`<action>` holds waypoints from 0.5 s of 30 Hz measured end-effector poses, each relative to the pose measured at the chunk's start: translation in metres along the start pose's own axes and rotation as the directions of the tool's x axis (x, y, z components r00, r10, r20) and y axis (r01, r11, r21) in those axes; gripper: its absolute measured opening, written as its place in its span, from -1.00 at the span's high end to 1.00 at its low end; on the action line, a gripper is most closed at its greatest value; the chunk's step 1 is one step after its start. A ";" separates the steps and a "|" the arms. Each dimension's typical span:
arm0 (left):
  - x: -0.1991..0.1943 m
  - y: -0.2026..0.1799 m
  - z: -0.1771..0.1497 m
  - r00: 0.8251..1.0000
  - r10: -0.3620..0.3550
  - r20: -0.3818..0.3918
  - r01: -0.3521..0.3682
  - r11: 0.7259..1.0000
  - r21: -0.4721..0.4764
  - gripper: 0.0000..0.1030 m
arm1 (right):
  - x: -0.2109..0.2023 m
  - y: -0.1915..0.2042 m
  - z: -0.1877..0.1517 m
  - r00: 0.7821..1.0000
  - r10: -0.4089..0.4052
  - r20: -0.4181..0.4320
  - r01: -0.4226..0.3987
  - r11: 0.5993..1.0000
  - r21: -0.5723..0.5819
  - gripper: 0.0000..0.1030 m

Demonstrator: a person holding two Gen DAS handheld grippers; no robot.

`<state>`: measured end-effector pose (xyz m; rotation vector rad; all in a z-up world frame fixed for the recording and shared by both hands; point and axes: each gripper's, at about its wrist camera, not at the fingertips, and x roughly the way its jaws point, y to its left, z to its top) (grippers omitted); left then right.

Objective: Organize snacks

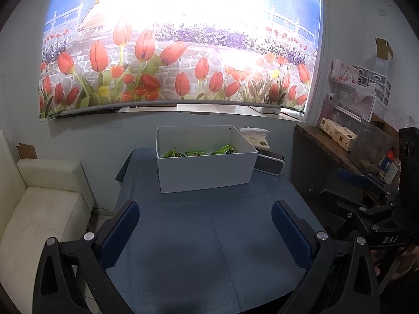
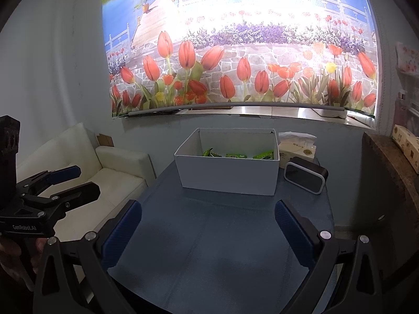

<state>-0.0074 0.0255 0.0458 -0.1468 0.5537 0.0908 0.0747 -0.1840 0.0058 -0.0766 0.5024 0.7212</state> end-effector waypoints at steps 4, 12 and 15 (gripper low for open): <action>0.000 0.001 0.000 1.000 -0.005 -0.002 0.005 1.000 -0.001 -1.00 | 0.000 0.000 0.000 1.000 0.005 0.000 -0.005 1.000 0.001 -1.00; -0.001 -0.001 0.000 1.000 -0.016 -0.001 0.016 1.000 -0.003 -1.00 | 0.000 0.000 0.000 1.000 0.007 -0.001 -0.007 1.000 0.000 -1.00; -0.001 -0.001 0.000 1.000 -0.018 -0.001 0.018 1.000 0.000 -1.00 | 0.000 0.001 -0.001 1.000 0.006 0.001 -0.006 1.000 0.000 -1.00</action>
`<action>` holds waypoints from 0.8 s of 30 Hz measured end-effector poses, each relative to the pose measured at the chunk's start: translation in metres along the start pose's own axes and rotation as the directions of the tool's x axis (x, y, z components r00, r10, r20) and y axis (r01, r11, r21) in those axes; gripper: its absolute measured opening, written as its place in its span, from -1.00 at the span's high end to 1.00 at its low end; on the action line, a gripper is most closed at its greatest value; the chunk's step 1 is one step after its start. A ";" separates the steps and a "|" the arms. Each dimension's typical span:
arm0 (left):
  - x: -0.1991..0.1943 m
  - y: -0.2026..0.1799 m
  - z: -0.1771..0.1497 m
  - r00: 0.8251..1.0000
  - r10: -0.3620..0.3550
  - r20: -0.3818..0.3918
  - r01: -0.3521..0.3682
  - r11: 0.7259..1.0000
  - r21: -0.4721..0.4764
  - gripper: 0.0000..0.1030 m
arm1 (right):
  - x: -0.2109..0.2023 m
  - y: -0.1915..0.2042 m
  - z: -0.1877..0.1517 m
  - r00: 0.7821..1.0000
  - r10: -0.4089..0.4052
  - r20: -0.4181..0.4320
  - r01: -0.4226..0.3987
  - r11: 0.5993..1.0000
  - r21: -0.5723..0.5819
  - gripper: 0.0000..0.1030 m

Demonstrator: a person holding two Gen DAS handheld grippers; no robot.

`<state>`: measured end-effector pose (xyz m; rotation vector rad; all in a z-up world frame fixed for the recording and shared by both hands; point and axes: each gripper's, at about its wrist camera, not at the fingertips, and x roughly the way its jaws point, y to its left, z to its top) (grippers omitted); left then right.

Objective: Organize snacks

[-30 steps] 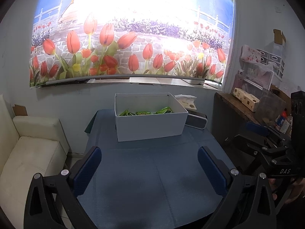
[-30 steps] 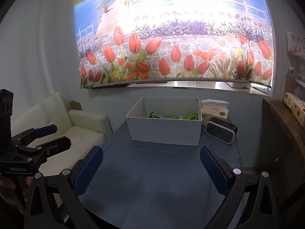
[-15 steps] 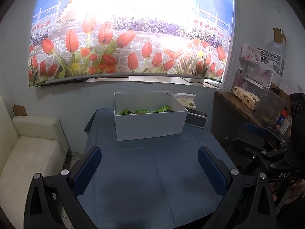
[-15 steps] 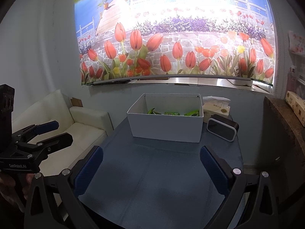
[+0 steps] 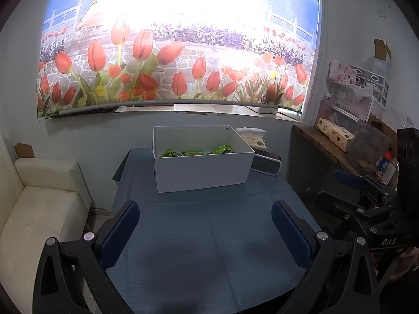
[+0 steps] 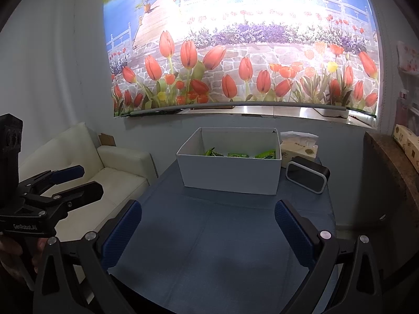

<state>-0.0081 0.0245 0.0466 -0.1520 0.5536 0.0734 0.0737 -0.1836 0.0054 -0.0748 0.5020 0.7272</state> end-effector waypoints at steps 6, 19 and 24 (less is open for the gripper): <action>0.001 0.002 -0.001 1.000 -0.001 -0.006 0.001 1.000 -0.003 -1.00 | 0.000 0.001 0.000 1.000 0.001 -0.001 -0.001 1.000 -0.004 -1.00; 0.001 0.001 -0.003 1.000 0.003 -0.011 -0.002 1.000 0.011 -1.00 | -0.003 0.000 0.000 1.000 0.007 0.001 -0.007 1.000 -0.011 -1.00; 0.001 0.001 -0.003 1.000 0.000 -0.008 0.000 1.000 0.008 -1.00 | -0.003 0.000 0.000 1.000 0.004 -0.002 -0.004 1.000 -0.016 -1.00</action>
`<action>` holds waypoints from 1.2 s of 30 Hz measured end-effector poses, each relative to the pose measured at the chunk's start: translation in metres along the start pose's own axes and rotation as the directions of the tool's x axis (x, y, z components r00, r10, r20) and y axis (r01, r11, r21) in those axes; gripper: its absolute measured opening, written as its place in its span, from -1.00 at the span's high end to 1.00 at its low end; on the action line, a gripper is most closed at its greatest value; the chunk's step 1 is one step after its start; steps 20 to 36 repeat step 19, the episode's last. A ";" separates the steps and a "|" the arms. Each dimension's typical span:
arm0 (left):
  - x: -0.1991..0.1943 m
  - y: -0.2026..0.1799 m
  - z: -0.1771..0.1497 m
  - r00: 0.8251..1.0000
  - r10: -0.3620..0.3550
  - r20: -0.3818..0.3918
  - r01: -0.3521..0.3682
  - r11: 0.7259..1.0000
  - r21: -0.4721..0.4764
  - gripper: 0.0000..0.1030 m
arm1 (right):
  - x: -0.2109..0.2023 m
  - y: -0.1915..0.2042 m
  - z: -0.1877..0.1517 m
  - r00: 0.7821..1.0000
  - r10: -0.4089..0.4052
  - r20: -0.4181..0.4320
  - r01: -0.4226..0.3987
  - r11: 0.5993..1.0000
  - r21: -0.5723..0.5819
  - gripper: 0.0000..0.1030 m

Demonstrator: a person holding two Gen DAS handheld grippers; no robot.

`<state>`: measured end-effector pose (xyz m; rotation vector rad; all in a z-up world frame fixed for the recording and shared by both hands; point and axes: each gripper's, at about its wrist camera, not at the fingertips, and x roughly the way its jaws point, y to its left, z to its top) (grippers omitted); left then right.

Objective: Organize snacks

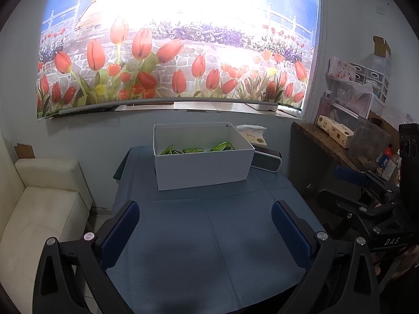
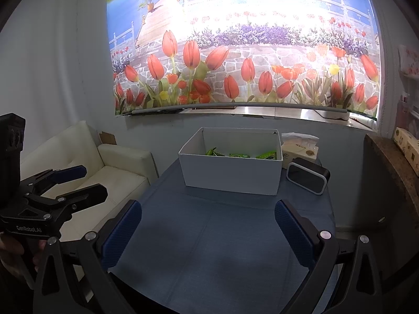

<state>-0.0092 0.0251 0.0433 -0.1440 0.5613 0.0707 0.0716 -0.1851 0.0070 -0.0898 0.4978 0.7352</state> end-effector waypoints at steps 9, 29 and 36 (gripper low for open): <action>-0.001 -0.001 -0.001 1.000 -0.012 -0.003 0.012 1.000 -0.001 -1.00 | 0.000 -0.001 -0.001 1.000 0.008 -0.006 -0.008 1.000 0.004 -1.00; -0.002 0.000 -0.002 1.000 -0.026 -0.003 0.026 1.000 -0.006 -1.00 | 0.000 0.004 0.000 1.000 0.017 -0.007 -0.017 1.000 0.003 -1.00; -0.002 0.000 -0.002 1.000 -0.026 -0.003 0.026 1.000 -0.006 -1.00 | 0.000 0.004 0.000 1.000 0.017 -0.007 -0.017 1.000 0.003 -1.00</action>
